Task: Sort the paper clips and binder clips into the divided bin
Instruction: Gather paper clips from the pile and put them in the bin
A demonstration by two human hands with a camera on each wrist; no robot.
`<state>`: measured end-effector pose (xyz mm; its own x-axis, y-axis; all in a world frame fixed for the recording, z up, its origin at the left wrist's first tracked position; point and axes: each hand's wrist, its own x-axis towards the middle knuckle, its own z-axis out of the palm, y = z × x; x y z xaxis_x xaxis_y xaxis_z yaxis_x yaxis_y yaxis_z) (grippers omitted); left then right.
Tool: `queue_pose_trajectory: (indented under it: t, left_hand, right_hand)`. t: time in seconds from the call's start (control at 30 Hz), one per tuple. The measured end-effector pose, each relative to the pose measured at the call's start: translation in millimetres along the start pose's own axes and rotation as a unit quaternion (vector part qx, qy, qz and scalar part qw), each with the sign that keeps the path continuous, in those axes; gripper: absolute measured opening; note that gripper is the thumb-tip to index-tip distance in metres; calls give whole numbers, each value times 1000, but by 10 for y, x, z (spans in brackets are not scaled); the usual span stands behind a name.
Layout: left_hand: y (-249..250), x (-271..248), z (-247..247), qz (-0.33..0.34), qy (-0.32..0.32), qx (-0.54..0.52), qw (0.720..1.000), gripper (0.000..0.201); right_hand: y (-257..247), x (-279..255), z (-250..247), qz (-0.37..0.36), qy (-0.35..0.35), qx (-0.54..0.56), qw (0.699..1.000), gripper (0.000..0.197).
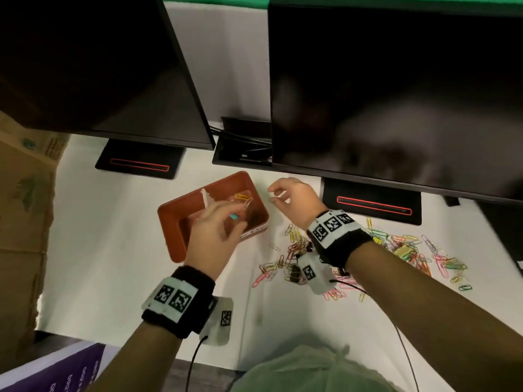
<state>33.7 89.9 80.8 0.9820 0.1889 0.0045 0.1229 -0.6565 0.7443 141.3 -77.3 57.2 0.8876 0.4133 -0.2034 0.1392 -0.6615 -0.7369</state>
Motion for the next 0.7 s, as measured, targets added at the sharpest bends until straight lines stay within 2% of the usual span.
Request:
queue_pose_trajectory:
  t: [0.07, 0.1, 0.2, 0.33, 0.43, 0.57, 0.7]
  left_hand:
    - [-102, -175, 127, 38, -68, -6, 997, 29]
    - [-166, -254, 209, 35, -110, -11, 993, 30]
    - [-379, -380, 469, -9, -205, 0, 979, 41]
    - [-517, -383, 696, -36, -289, 64, 955, 62]
    - [-544, -384, 827, -29, -291, 104, 950, 59]
    - [-613, -383, 955, -22, -264, 98, 959, 43]
    - [-644, -345, 983, -44, -252, 54, 965, 30]
  right_hand:
    - [283, -47, -22, 41, -12, -53, 998, 22]
    - [401, -66, -21, 58, -32, -84, 994, 25]
    - [593, -95, 51, 82, -111, -157, 978, 35]
    - [570, -118, 177, 78, -186, -196, 960, 53]
    - [534, -184, 242, 54, -228, -243, 941, 61]
    - [572, -285, 302, 12, -228, -272, 935, 38]
    - [600, -297, 317, 27, -248, -291, 923, 18]
